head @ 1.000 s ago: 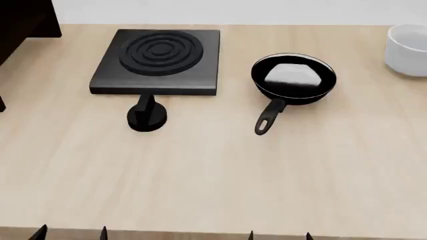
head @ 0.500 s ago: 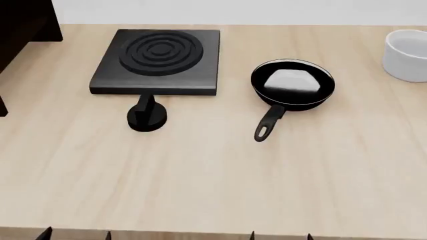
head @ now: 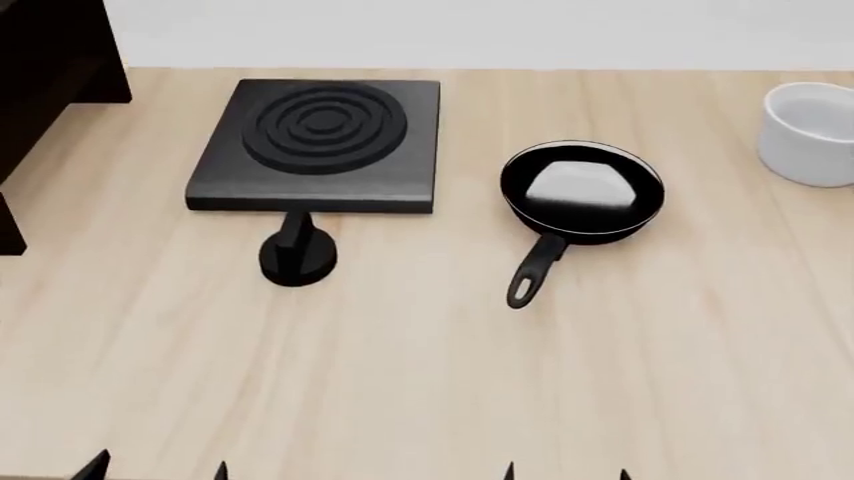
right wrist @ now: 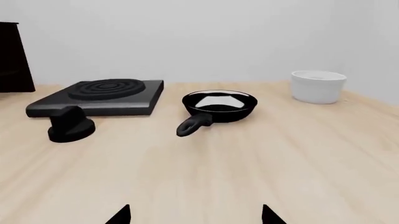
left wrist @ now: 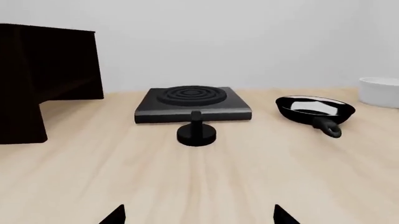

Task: Put the frying pan on the cabinet shelf.

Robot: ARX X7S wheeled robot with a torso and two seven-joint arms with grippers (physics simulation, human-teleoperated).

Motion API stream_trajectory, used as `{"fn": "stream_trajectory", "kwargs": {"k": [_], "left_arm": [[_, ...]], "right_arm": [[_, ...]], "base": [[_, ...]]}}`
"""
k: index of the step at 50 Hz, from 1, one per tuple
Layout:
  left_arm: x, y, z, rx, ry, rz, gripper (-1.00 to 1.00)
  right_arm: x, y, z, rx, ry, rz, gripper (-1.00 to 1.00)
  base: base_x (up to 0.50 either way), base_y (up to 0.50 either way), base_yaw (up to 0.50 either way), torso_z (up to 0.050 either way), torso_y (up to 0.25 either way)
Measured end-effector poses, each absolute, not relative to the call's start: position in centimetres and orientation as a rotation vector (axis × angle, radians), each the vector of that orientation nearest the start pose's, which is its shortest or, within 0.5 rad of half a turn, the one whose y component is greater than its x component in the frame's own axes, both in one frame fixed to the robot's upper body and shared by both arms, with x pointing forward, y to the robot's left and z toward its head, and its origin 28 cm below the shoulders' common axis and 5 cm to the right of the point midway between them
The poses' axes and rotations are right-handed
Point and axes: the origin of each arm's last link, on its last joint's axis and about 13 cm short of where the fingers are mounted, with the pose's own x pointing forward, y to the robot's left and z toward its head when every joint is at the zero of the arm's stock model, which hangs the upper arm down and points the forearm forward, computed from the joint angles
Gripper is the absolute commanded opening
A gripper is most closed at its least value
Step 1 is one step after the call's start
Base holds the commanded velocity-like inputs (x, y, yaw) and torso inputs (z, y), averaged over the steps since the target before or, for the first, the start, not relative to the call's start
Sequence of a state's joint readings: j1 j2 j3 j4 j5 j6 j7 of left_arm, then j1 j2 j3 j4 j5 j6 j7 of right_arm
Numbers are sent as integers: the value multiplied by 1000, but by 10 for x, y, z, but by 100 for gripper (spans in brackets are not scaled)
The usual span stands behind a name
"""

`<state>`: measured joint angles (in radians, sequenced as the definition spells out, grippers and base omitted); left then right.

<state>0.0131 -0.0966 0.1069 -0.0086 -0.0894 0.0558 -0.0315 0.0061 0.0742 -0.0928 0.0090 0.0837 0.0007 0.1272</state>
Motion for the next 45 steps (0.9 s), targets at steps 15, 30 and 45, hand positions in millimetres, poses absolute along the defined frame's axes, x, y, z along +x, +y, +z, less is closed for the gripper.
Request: {"fn": "stream_trajectory", "kwargs": {"k": [15, 30, 45], "left_arm": [[206, 207, 11, -4, -25, -83, 100], [206, 206, 11, 1, -20, -84, 100], [206, 207, 11, 11, -20, -83, 100]], "right_arm": [[211, -95, 12, 9, 12, -41, 100], [210, -96, 11, 4, 4, -43, 100], [211, -95, 11, 7, -3, -44, 100]], "base": [[0, 0, 0, 50, 0], [136, 127, 0, 16, 0], [407, 374, 0, 0, 0]]}}
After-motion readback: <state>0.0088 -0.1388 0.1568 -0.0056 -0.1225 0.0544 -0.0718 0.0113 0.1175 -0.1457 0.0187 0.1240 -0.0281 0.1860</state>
